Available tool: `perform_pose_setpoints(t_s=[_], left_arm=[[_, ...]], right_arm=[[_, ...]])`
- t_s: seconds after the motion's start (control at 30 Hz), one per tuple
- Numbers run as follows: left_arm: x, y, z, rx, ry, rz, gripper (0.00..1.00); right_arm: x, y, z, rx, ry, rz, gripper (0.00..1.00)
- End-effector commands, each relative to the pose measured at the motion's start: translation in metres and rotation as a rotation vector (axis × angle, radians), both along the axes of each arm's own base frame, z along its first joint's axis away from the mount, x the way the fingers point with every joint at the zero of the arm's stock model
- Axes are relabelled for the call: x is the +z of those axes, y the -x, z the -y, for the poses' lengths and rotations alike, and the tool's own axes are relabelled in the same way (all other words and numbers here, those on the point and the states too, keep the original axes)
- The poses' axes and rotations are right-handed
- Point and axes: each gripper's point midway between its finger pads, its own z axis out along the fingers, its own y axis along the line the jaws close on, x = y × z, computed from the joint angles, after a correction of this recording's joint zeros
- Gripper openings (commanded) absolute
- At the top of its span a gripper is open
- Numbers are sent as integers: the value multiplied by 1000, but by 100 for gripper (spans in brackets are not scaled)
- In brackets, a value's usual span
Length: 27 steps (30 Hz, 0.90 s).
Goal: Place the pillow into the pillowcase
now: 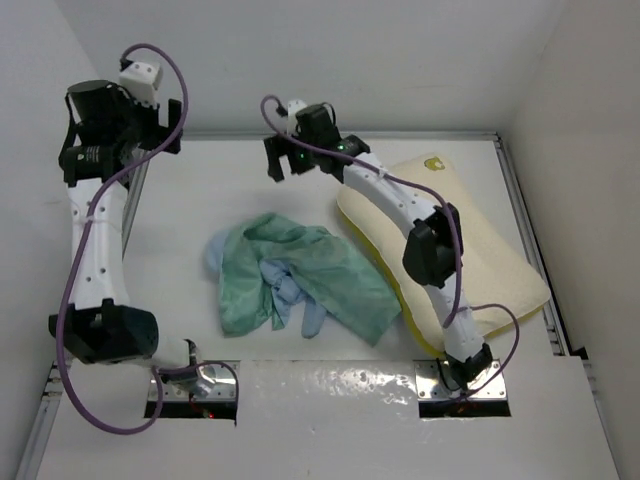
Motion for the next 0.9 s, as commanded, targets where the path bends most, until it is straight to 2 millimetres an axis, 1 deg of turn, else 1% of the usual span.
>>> perform_pose_setpoints(t_s=[0.0, 0.03, 0.07, 0.1, 0.13, 0.17, 0.2, 0.23, 0.27, 0.3, 0.33, 0.37, 0.4, 0.43, 0.47, 0.5, 0.53, 0.57, 0.6, 0.63, 0.67, 0.73, 0.77, 0.8, 0.83, 0.87], left_arm=[[-78, 14, 36, -205, -1, -313, 89], [-105, 20, 44, -259, -11, -393, 87], [-126, 33, 58, -323, 12, -472, 84], [-144, 41, 73, -377, 8, -528, 84], [-177, 54, 83, -431, 2, -621, 83], [-196, 68, 91, -471, -4, -700, 81], [-212, 81, 108, -538, -25, -761, 80], [-238, 98, 112, -583, -43, -849, 80], [-250, 110, 115, -602, -55, -901, 81], [-261, 119, 117, -616, -65, -938, 82], [-277, 134, 115, -623, -61, -992, 85], [-284, 141, 111, -612, -74, -1016, 88], [-291, 148, 108, -605, -81, -1041, 90], [-304, 163, 104, -596, -89, -1084, 90], [-311, 167, 98, -578, -112, -1098, 91], [-318, 173, 95, -567, -124, -1116, 92], [-332, 187, 91, -538, -120, -1163, 92], [-341, 183, 82, -491, -159, -1155, 92], [-348, 185, 78, -463, -172, -1164, 92], [-360, 192, 73, -420, -172, -1193, 92], [-366, 186, 69, -392, -190, -1177, 92], [-378, 185, 68, -353, -174, -1169, 90], [-382, 182, 68, -337, -171, -1161, 88], [-388, 184, 67, -323, -161, -1172, 85], [-391, 178, 67, -313, -157, -1149, 72], [-393, 175, 63, -290, -139, -1146, 60]], right_arm=[[11, 31, 37, -55, 122, -64, 99], [-39, 44, 55, -50, 225, -114, 99], [-39, 51, 65, -47, 235, -88, 99], [-6, 60, 71, -38, 185, 6, 97], [-40, 78, 81, 12, 242, -35, 84], [-41, 87, 83, 33, 232, -37, 20], [-35, 98, 90, 23, 218, -38, 4], [-59, 114, 96, 36, 234, -104, 2], [-68, 125, 101, 56, 249, -133, 19], [-76, 137, 105, 81, 258, -158, 40], [-93, 157, 113, 114, 269, -205, 54], [-102, 169, 117, 129, 275, -232, 70], [-110, 179, 121, 140, 279, -253, 76], [-129, 200, 132, 155, 295, -294, 83], [-137, 213, 133, 187, 292, -310, 86], [-144, 225, 130, 221, 298, -306, 93], [-162, 243, 138, 246, 329, -327, 94], [-168, 251, 133, 265, 353, -307, 95], [-176, 257, 134, 271, 378, -309, 96], [-185, 262, 136, 267, 400, -319, 97], [-196, 264, 133, 264, 419, -330, 97], [-214, 263, 139, 215, 444, -364, 94], [-229, 260, 141, 191, 465, -371, 93], [-242, 255, 152, 129, 510, -372, 91], [-249, 250, 157, 97, 533, -372, 83], [-265, 253, 164, 80, 587, -410, 75]])
